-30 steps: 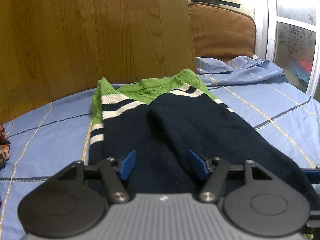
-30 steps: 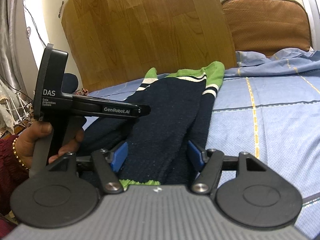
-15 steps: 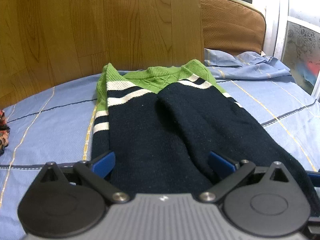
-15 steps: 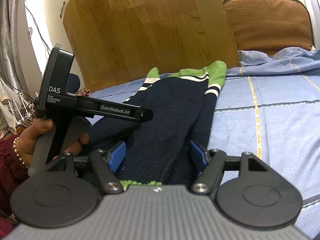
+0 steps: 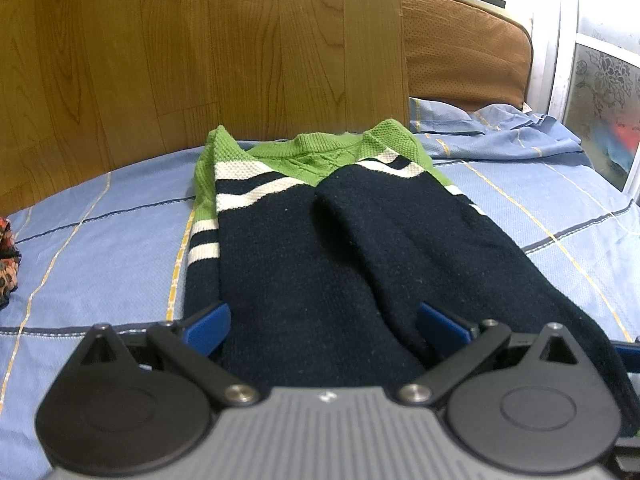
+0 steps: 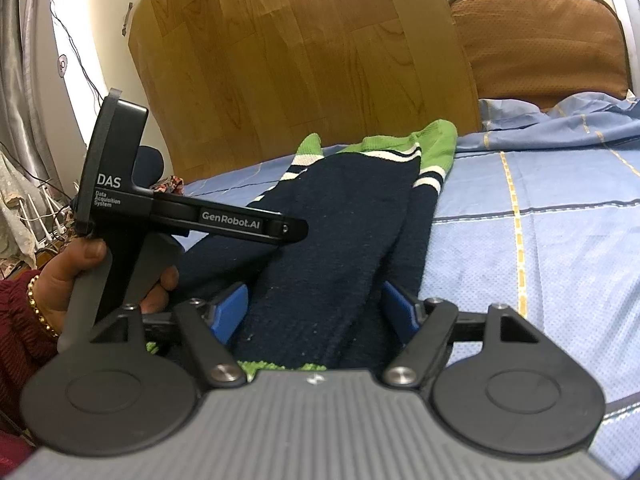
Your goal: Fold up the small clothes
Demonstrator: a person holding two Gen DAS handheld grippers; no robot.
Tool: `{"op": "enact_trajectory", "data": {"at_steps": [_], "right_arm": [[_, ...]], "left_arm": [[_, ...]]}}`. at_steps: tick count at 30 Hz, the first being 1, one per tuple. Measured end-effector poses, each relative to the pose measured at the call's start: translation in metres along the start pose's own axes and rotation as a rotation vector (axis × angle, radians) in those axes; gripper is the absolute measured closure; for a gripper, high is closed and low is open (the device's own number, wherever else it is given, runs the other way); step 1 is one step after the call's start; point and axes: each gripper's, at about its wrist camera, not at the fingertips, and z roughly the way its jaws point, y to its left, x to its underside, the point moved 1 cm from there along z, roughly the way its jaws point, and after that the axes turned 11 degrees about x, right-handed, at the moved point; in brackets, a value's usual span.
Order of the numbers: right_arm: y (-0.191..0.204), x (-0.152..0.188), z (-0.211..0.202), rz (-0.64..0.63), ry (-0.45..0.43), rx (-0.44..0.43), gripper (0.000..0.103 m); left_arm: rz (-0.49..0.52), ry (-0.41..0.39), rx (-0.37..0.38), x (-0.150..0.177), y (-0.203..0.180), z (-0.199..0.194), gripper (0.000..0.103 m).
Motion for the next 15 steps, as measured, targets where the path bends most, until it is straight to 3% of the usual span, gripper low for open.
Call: {"op": "enact_trajectory", "data": {"at_steps": [15], "right_arm": [[0.0020,-0.0002,-0.0006,0.001,0.002,0.013,0.025]], "left_arm": [[-0.010,0.004,0.037,0.0005,0.0048,-0.0037,0.000]]}}
